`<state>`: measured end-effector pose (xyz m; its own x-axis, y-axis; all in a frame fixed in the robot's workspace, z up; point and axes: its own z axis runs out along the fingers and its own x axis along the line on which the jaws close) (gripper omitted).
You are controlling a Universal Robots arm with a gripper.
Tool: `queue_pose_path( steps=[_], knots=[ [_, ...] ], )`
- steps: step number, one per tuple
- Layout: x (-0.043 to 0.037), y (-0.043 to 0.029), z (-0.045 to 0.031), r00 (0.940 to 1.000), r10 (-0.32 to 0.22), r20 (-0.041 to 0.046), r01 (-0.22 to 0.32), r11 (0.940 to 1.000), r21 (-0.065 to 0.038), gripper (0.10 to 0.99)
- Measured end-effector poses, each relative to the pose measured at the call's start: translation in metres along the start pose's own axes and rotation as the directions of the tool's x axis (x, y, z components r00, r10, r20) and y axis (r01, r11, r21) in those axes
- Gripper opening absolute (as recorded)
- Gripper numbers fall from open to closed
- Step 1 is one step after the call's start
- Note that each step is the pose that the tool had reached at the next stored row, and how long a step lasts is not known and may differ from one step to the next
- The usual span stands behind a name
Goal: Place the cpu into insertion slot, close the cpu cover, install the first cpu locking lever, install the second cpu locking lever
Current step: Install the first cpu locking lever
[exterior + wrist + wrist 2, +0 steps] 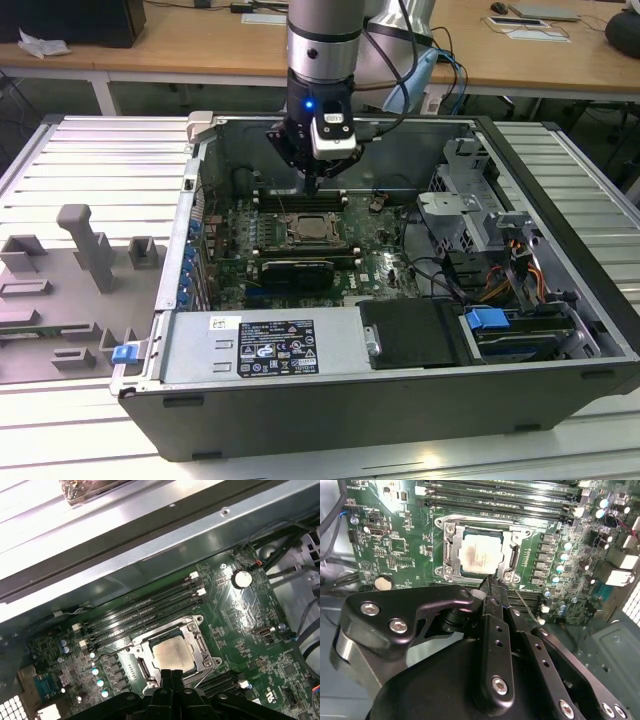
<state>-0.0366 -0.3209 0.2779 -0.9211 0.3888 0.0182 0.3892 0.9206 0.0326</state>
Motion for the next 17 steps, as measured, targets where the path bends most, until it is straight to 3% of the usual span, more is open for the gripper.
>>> queue_pose_path(
  steps=[11,13,17],
  knots=[
    [0.0013,-0.0006,0.0000,0.9951,-0.099,-0.0033,0.099,0.9951,0.002,0.106],
    [0.0013,-0.0006,0.0000,0.9920,-0.126,-0.0043,0.126,0.9920,0.002,0.106],
    [0.0013,-0.0006,0.0000,0.9795,-0.201,-0.0069,0.201,0.9795,0.003,0.106]
  ],
)
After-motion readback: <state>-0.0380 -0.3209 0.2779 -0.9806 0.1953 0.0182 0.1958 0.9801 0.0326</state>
